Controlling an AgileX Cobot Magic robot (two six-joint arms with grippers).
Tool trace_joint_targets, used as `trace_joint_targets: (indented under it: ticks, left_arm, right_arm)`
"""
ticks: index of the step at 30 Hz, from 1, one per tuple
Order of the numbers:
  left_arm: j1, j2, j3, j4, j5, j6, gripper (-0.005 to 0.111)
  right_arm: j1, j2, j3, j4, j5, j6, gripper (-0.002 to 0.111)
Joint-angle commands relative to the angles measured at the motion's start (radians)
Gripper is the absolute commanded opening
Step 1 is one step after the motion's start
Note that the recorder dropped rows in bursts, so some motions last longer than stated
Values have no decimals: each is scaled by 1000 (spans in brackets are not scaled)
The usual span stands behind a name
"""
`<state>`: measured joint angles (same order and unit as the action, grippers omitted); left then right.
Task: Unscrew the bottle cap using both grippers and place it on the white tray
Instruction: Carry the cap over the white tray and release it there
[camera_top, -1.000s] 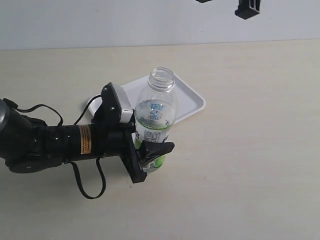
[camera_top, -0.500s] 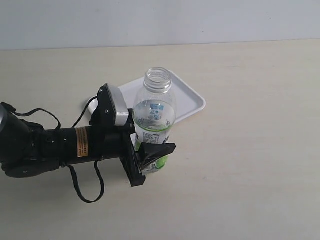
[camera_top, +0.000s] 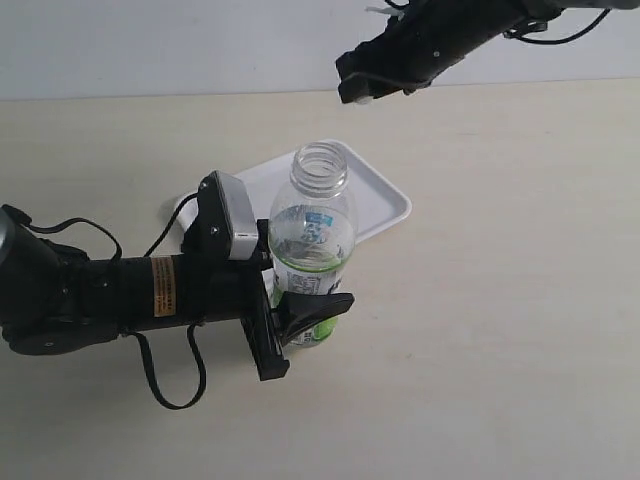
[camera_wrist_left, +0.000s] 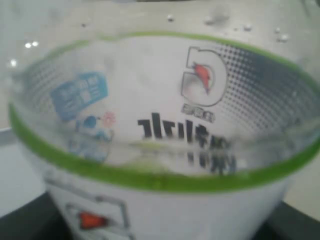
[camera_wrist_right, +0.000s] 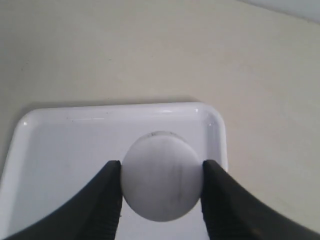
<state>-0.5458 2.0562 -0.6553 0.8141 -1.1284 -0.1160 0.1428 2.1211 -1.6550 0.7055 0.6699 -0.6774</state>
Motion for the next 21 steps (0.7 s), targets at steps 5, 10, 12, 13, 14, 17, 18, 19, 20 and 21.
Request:
trace_joint_targets:
  ticks: [5,10,12,13,14,17,18,19,20,21]
  left_arm:
    - [-2,-8,3,18,-56,3,0]
    - [-2,-8,3,20,-56,3,0]
    - [-2,-8,3,18,-56,3,0]
    - [-2,-8,3,18,-56,3,0]
    - [-2,-8,3,18,-56,3,0]
    - [-2,-8,3,13,-56,6,0]
    - [-2,-8,3,13,-56,6,0]
    - [-2,-8,3,13,-56,6,0]
    - [-2,-8,3,13,-56,6,0]
    - [-2,-8,3,13,-56,6,0]
  right_arm:
    - [67,145,-81,50,-47,-35,0]
    - [67,190,-89,51,-62,-34,0]
    - [67,209,-89,51,-62,-36,0]
    - [67,214,-89,51,-62,-36,0]
    - [67,218,-89,51,-50,-48,0]
    - [67,219,-89,51,-39,-56,0]
    - [67,219,-89,51,-39,-58,0]
    - [67,219,-89,51,-39,-58,0]
    - [67,219,-89,51,-36,-58,0]
    - [67,219,-89,51,-32,-58,0]
